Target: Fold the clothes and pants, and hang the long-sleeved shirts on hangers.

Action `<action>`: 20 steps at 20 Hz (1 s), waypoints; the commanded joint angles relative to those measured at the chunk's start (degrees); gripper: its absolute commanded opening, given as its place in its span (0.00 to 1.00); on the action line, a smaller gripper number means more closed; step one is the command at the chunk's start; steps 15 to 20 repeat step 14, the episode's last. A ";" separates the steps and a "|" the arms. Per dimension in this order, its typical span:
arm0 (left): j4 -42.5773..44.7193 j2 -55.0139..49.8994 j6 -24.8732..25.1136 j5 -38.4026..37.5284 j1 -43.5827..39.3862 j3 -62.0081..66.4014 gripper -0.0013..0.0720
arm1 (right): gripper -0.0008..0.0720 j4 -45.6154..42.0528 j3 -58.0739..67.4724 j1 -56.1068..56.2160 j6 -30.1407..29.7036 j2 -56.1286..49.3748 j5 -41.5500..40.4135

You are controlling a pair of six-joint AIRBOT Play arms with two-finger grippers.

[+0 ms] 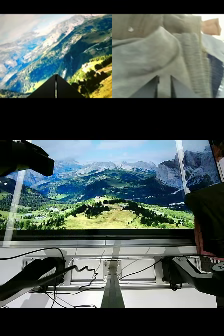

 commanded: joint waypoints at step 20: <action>0.00 0.04 -0.02 -0.04 0.02 0.00 0.04 | 0.06 -2.14 -0.04 49.20 -22.49 0.02 -8.13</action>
